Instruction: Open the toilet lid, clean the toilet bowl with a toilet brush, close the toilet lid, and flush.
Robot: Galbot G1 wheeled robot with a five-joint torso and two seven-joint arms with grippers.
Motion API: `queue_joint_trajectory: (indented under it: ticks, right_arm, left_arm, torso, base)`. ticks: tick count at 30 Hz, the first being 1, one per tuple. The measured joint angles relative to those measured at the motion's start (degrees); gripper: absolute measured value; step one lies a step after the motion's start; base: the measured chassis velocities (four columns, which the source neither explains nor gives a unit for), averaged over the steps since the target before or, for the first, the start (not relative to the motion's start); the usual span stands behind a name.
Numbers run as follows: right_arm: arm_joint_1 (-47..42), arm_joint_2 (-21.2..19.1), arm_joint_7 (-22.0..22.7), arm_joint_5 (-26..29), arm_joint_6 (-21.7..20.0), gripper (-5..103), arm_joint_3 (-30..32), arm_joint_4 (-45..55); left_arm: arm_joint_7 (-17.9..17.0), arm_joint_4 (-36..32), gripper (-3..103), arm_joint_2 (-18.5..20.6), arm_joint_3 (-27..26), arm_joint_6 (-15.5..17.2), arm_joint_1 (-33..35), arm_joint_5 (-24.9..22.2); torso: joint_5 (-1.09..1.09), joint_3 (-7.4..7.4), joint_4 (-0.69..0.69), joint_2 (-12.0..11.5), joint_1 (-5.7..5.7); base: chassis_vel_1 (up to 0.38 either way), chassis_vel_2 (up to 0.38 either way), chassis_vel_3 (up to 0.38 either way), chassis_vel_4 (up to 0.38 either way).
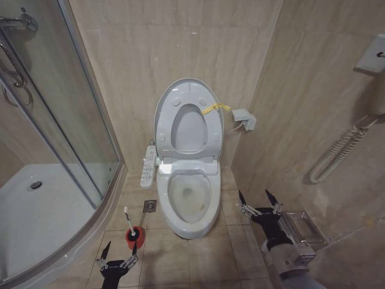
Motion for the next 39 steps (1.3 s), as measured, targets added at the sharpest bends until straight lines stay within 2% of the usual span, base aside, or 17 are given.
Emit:
queue_joint_trajectory:
  ticks: [2,7,14,23,24,25,26,27,29,30,31,33,34,35,36,38,39]
  right_arm:
    - [0.0,0.0,0.0,0.0,0.0,100,0.0,0.0]
    - [0.0,0.0,0.0,0.0,0.0,100,0.0,0.0]
    - [0.0,0.0,0.0,0.0,0.0,100,0.0,0.0]
    - [0.0,0.0,0.0,0.0,0.0,100,0.0,0.0]
    - [0.0,0.0,0.0,0.0,0.0,100,0.0,0.0]
    - [0.0,0.0,0.0,0.0,0.0,100,0.0,0.0]
    - [0.0,0.0,0.0,0.0,0.0,100,0.0,0.0]
    - [0.0,0.0,0.0,0.0,0.0,100,0.0,0.0]
    - [0.0,0.0,0.0,0.0,0.0,100,0.0,0.0]
    - [0.0,0.0,0.0,0.0,0.0,100,0.0,0.0]
    - [0.0,0.0,0.0,0.0,0.0,100,0.0,0.0]
    - [0.0,0.0,0.0,0.0,0.0,100,0.0,0.0]
    - [0.0,0.0,0.0,0.0,0.0,100,0.0,0.0]
    - [0.0,0.0,0.0,0.0,0.0,100,0.0,0.0]
    - [0.0,0.0,0.0,0.0,0.0,100,0.0,0.0]
    - [0.0,0.0,0.0,0.0,0.0,100,0.0,0.0]
    - [0.0,0.0,0.0,0.0,0.0,100,0.0,0.0]
  left_arm:
    - [0.1,1.9,100,0.1,-0.3,-1.2,-0.4,-0.3]
    - [0.6,11.3,100,0.5,-2.3,-6.8,-2.0,-1.6]
    - [1.1,21.6,100,0.9,-4.4,-13.0,-3.8,-3.1]
    - [1.9,23.8,100,1.4,-5.5,-14.3,-4.5,-4.5]
    - [3.1,25.1,100,2.3,-7.6,-14.9,-5.2,-6.7]
    - [4.4,26.6,100,3.9,-10.7,-15.5,-6.1,-9.6]
    - [5.0,26.6,100,4.4,-12.1,-15.8,-6.3,-11.0]
    - [5.0,26.6,100,4.4,-12.1,-15.8,-6.3,-11.0]
    - [5.5,23.9,100,4.3,-12.7,-15.4,-5.0,-12.2]
    - [5.5,22.7,100,4.2,-12.9,-15.1,-4.6,-12.5]
    - [5.5,20.6,100,4.2,-13.3,-14.7,-3.9,-12.8]
    - [5.5,18.2,100,3.9,-13.3,-14.3,-3.0,-12.9]
    - [5.5,17.1,100,3.7,-12.8,-14.1,-2.8,-12.9]
    - [5.5,16.3,100,3.6,-12.4,-13.9,-2.7,-12.9]
    - [5.5,16.3,100,3.6,-12.4,-13.9,-2.7,-12.9]
    - [5.5,13.6,100,3.3,-11.3,-12.9,-2.3,-12.8]
    - [5.6,12.4,100,3.1,-10.5,-12.2,-2.3,-12.7]
  torso:
    - [0.00,0.00,0.01,0.0,0.00]
    - [0.00,0.00,0.01,0.0,0.00]
    - [-0.01,0.00,0.01,0.0,0.00]
    - [-0.04,0.00,0.01,0.0,0.00]
    - [-0.11,0.00,0.02,0.0,0.00]
    - [0.00,0.00,-0.01,0.0,0.00]
    - [0.18,0.00,-0.04,0.0,0.00]
    - [0.18,0.00,-0.04,0.0,0.00]
    - [-0.14,0.00,0.04,0.0,0.00]
    - [-0.16,0.00,0.01,0.0,0.00]
    - [0.01,0.00,-0.01,0.0,0.00]
    - [0.09,0.01,0.03,0.0,0.00]
    - [-0.05,0.00,0.01,0.0,0.00]
    - [-0.08,0.00,0.00,0.0,0.00]
    - [-0.08,0.00,0.00,0.0,0.00]
    - [0.06,0.00,0.01,0.0,0.00]
    - [0.01,0.00,0.00,0.0,0.00]
  base:
    - [0.000,0.000,0.000,0.000]
    - [0.000,0.000,0.000,0.000]
    - [0.000,0.000,0.000,0.000]
    - [0.000,0.000,0.000,0.000]
    - [0.000,0.000,0.000,0.000]
    - [0.000,0.000,0.000,0.000]
    - [0.000,0.000,0.000,0.000]
    - [0.000,0.000,0.000,0.000]
    - [0.000,0.000,0.000,0.000]
    - [0.000,0.000,0.000,0.000]
    - [0.000,0.000,0.000,0.000]
    - [0.000,0.000,0.000,0.000]
    - [0.000,0.000,0.000,0.000]
    - [0.000,0.000,0.000,0.000]
    - [0.000,0.000,0.000,0.000]
    - [0.000,0.000,0.000,0.000]
    - [0.000,0.000,0.000,0.000]
